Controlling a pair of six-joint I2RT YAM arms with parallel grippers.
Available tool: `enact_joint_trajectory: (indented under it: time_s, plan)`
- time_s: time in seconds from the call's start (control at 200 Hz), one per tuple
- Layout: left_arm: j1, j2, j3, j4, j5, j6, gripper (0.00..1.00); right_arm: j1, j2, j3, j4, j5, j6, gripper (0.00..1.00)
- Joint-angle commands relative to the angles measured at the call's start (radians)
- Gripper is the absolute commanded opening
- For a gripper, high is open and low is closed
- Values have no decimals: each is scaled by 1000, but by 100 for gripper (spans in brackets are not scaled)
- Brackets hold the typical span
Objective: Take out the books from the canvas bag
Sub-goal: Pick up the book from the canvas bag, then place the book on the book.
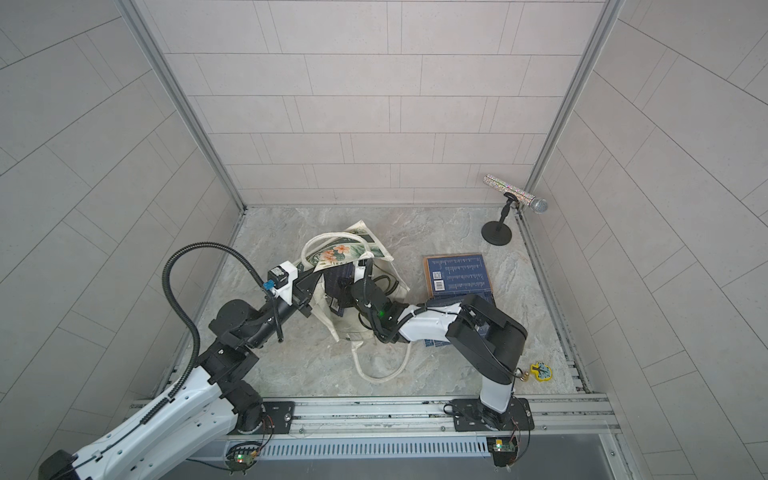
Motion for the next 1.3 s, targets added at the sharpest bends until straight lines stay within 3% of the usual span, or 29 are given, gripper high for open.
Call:
enact_joint_trajectory:
  time_s: [0.0,0.33,0.785,0.876,1.016,1.186,1.296]
  plan:
    - [-4,16,65,1,-85,27,0,19,-83,22,-74,-41,-105,0]
    - [-3,67,114,-95,-248,12,0,32,-246,-63,-220,-86,-229,0]
    - [-2,101,140,-134,-331,10,0,29,-509,-187,-289,-204,-354,0]
    - [-2,101,141,-134,-337,10,0,15,-607,-224,-274,-202,-343,0]
    - [0,101,147,-140,-336,12,0,-28,-755,-194,-422,-37,-295,0]
    - [0,101,148,-144,-333,10,0,-187,-893,-257,-471,89,-120,0]
    - [0,102,146,-145,-329,12,0,-306,-943,-296,-489,95,-17,0]
